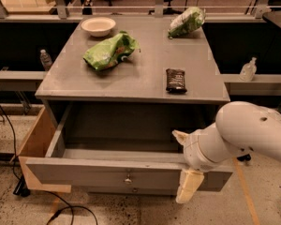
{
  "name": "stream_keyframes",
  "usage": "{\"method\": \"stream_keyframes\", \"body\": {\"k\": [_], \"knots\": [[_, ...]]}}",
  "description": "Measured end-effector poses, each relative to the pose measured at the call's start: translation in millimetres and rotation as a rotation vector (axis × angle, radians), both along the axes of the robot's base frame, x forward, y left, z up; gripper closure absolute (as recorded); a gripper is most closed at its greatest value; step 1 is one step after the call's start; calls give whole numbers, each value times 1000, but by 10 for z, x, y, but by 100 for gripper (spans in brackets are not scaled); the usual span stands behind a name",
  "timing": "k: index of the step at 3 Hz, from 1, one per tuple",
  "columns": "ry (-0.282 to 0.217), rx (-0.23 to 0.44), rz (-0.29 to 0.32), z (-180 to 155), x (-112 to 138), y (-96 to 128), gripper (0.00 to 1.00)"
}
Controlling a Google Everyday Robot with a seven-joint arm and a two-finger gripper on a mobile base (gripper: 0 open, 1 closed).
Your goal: Open top drawer
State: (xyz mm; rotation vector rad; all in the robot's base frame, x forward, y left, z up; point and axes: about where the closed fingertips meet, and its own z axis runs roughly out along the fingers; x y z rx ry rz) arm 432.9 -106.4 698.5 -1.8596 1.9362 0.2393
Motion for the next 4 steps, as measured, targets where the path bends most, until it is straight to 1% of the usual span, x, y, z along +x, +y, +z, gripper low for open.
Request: {"method": "stream_keyframes", "body": {"k": [1, 2, 3, 4], "knots": [[-17, -13, 5, 220, 59, -130, 0], [-36, -31, 10, 478, 115, -231, 18], [-56, -30, 10, 613, 252, -293, 49], [-63, -27, 8, 570, 394, -306, 72]]}}
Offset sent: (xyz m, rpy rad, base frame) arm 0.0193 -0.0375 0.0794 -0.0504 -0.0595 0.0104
